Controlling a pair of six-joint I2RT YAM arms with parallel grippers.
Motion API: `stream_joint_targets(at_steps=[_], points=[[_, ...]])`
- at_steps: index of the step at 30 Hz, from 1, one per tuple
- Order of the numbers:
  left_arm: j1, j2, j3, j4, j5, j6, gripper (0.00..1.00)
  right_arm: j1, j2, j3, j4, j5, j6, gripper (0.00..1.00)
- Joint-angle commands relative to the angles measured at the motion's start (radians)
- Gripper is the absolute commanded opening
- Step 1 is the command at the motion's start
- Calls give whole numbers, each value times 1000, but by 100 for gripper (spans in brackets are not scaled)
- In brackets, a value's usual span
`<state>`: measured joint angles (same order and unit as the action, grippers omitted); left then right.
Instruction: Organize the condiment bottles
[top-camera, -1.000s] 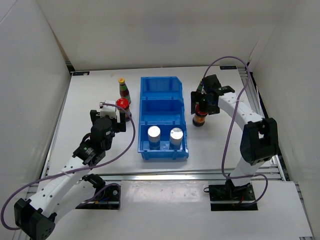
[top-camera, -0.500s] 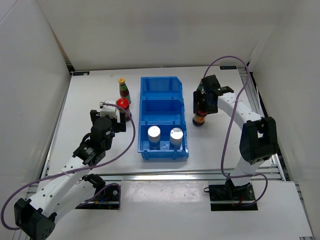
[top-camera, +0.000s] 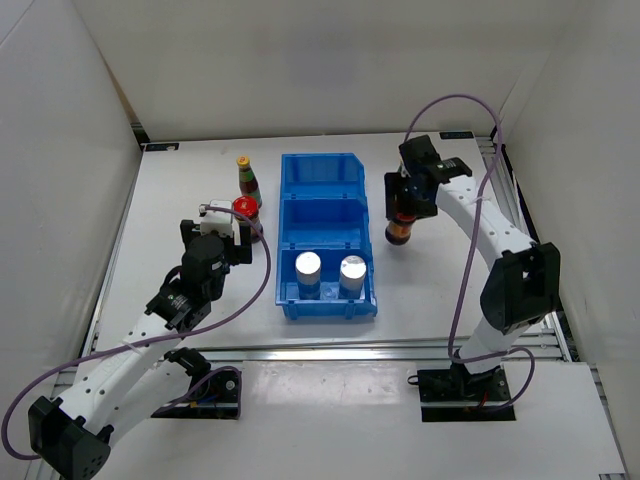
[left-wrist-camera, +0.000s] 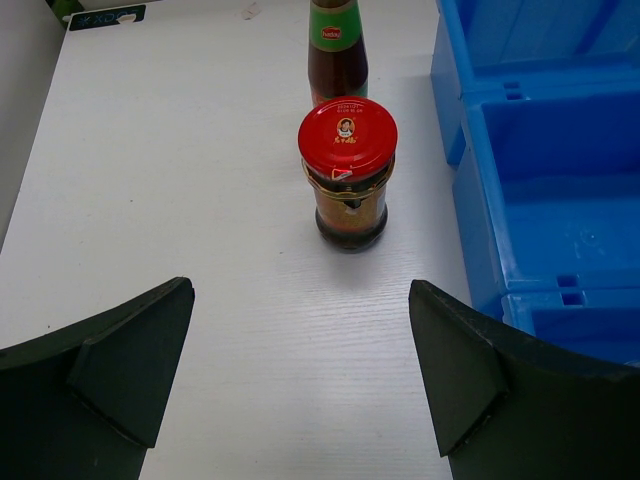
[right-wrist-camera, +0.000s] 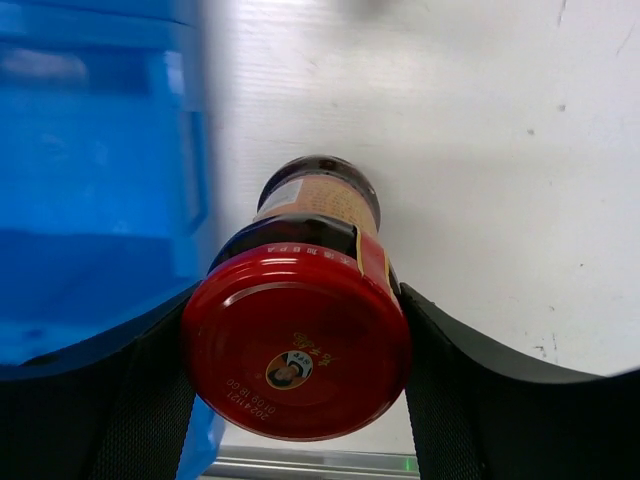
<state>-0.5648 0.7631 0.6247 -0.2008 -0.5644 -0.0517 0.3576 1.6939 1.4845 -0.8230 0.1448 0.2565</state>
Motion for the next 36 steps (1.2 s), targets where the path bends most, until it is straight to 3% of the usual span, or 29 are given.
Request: stream_joint_targets(at_steps=[1,11,33,36], points=[[3,-5,20,17,11,3,99,61,-99,166,13,2,-3,31],[3,4,20,17,20,3,99,185,58,419,-18,-16,-3,31],[3,4,10,17,9,3,99,225,285,367,47,-93,6,28],[3,4,10,17,9,-7,99,234,311,367,47,-103,-3,31]])
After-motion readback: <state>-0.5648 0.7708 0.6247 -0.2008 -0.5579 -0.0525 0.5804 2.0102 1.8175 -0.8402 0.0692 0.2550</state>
